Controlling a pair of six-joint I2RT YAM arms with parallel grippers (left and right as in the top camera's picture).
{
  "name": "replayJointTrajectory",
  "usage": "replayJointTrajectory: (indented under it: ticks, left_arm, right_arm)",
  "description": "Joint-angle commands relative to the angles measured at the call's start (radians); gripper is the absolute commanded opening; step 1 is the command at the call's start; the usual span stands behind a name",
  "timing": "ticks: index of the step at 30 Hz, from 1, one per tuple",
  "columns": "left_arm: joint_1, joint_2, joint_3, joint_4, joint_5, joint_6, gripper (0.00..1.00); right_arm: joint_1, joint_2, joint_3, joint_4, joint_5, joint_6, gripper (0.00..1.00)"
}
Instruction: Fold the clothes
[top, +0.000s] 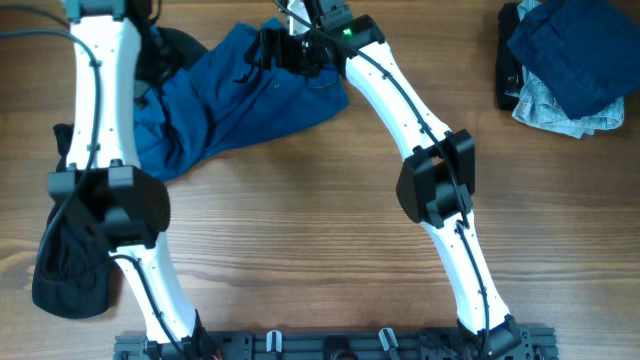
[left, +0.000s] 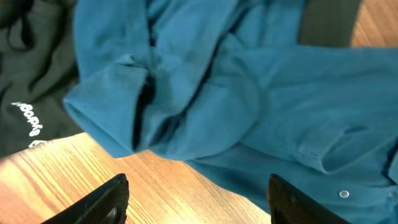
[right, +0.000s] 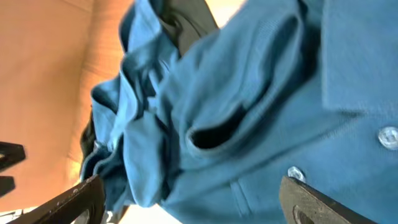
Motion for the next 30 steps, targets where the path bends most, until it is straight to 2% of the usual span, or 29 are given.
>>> replayJointTrajectory:
  ticks: [1, 5, 7, 14, 21, 26, 30]
  left_arm:
    - [0.043, 0.036, -0.016, -0.007, 0.041, -0.005, 0.71]
    - [0.061, 0.066, -0.07, 0.008, 0.041, -0.005, 0.71]
    - [0.062, 0.082, -0.105, 0.035, 0.04, 0.045, 0.7]
    - [0.123, 0.082, -0.117, 0.067, 0.04, 0.044, 0.71]
    - [0.153, 0.082, -0.121, 0.059, 0.042, 0.07, 0.72]
    - [0.153, 0.082, -0.229, 0.111, 0.044, 0.07, 0.72]
    - [0.153, 0.082, -0.236, 0.115, 0.044, 0.07, 0.74]
  right_arm:
    - [0.072, 0.013, 0.0, 0.033, 0.047, 0.017, 0.9]
    - [0.142, 0.013, 0.0, 0.035, 0.2, 0.087, 0.9]
    - [0.147, 0.013, 0.0, 0.034, 0.227, 0.103, 0.9]
    - [0.147, 0.016, -0.002, 0.013, 0.304, 0.172, 0.88]
    - [0.147, 0.047, -0.002, 0.041, 0.337, 0.177, 0.86]
    - [0.162, 0.089, -0.002, 0.073, 0.344, 0.143, 0.87]
    - [0.18, 0.099, -0.002, 0.118, 0.345, 0.144, 0.86]
